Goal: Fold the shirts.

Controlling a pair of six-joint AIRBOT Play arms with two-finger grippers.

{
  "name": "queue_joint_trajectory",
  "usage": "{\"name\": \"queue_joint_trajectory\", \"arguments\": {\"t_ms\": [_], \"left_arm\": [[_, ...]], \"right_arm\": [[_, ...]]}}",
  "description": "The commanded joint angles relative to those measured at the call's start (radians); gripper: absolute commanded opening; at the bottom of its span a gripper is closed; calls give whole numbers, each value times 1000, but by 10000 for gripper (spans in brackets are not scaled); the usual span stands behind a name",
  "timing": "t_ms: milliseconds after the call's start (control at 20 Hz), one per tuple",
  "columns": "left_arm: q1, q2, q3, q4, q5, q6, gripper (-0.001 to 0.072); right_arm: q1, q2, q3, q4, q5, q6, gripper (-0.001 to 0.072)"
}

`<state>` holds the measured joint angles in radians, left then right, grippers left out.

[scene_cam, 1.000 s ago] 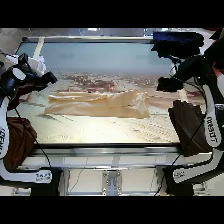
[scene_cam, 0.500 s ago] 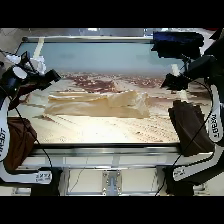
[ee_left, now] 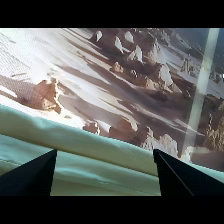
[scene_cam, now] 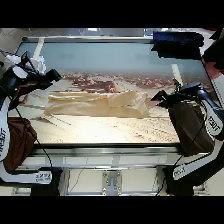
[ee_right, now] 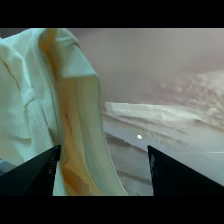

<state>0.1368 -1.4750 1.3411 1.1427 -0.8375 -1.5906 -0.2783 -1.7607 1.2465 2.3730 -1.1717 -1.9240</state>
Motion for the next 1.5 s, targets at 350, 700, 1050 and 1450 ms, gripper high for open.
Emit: {"name": "queue_joint_trajectory", "arguments": {"t_ms": [350,700,1050,1450], "left_arm": [[0,0,-1,-4,0,0,694],[-98,-23,-2,-3,-16,0,662],[-416,-156,-2,-4,-92,1,15],[-855,-266,-1,-3,0,36,14]], "right_arm": [[190,-60,56,80,71,-12,625],[204,-48,131,68,-103,68,16],[202,193,248,3,-330,107,16],[204,406,257,-69,-381,144,15]]}}
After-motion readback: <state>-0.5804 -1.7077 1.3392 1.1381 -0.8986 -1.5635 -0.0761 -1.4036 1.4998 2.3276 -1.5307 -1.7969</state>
